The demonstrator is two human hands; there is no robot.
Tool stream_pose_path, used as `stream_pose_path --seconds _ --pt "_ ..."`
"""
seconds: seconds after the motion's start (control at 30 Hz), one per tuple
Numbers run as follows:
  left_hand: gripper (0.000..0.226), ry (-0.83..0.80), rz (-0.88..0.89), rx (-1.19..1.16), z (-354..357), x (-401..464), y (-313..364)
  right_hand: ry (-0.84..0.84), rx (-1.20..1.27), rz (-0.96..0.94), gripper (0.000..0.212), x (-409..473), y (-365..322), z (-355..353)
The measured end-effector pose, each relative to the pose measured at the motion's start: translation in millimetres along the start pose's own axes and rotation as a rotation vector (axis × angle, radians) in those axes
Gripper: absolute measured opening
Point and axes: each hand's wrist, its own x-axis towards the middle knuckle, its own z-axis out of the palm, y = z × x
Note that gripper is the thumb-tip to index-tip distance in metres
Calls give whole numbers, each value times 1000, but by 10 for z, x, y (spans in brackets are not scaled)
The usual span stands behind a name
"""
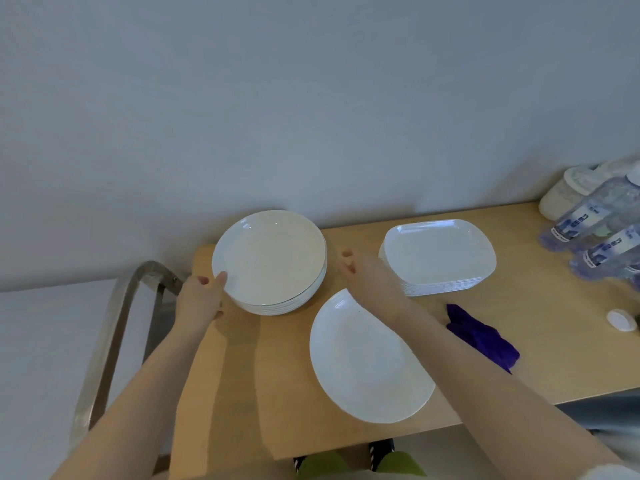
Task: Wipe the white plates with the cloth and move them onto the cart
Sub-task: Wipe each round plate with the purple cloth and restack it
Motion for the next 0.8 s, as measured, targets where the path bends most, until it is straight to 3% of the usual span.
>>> stream_pose_path --seconds 0.13,0.23,0.5,0.63,0.8 --pt "47 -46 29 121 39 125 78 -17 -37 84 56 314 -390 275" --pt "37 -35 116 262 26 123 89 -8 -109 148 46 381 -416 332" --pt "23 -50 276 358 2 101 100 15 -213 134 29 428 -416 351" --pt "24 -43 273 344 -17 61 123 36 -216 136 23 431 -410 350" --pt "46 -66 342 244 -53 15 220 22 -98 117 25 472 -386 351"
